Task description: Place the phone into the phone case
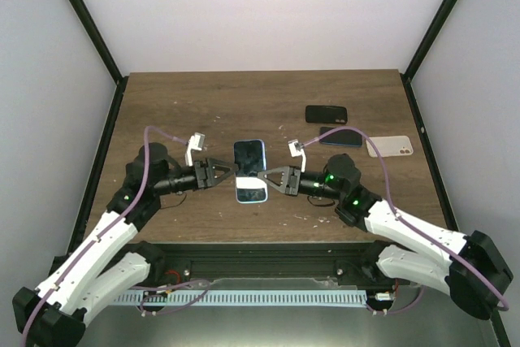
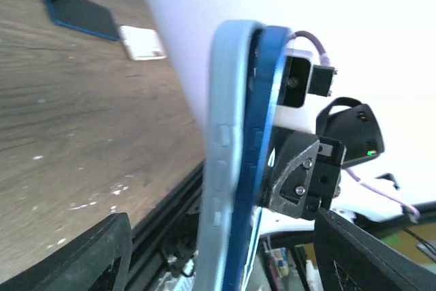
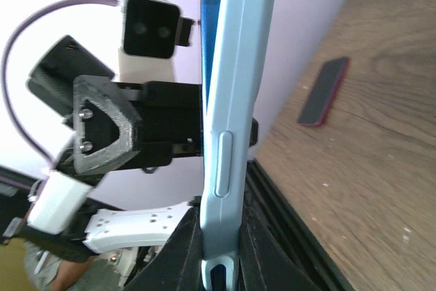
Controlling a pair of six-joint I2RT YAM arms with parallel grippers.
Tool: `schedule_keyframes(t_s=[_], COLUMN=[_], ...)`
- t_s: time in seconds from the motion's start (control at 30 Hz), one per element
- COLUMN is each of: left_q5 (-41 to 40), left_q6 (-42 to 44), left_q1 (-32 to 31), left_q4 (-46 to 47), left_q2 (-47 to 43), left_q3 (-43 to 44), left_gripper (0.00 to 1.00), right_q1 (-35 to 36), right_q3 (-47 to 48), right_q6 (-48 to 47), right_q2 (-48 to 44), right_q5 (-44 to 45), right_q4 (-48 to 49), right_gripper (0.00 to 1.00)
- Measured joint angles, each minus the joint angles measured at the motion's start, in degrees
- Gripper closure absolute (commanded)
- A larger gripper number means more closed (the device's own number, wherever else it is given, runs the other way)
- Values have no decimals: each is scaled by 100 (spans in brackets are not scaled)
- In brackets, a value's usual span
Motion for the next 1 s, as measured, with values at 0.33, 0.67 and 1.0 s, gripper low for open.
schedule_keyframes(t_s=[0.33, 0.67, 1.0], left_q5=[826, 892, 868], left_q6=[-813, -680, -575], left_q1=[0, 4, 7], left_q4=[1676, 2031, 1694], left_q2=[258, 278, 310], left_q3=[-223, -289, -282], left_gripper=[59, 100, 47], right_q1=[33, 44, 55], right_q3=[-96, -199, -212], right_q6=[337, 498, 568], right_q2=[-15, 76, 72], right_q5=[-455, -520, -450], right_q4=[1119, 1217, 1110], right_gripper=[96, 84, 96])
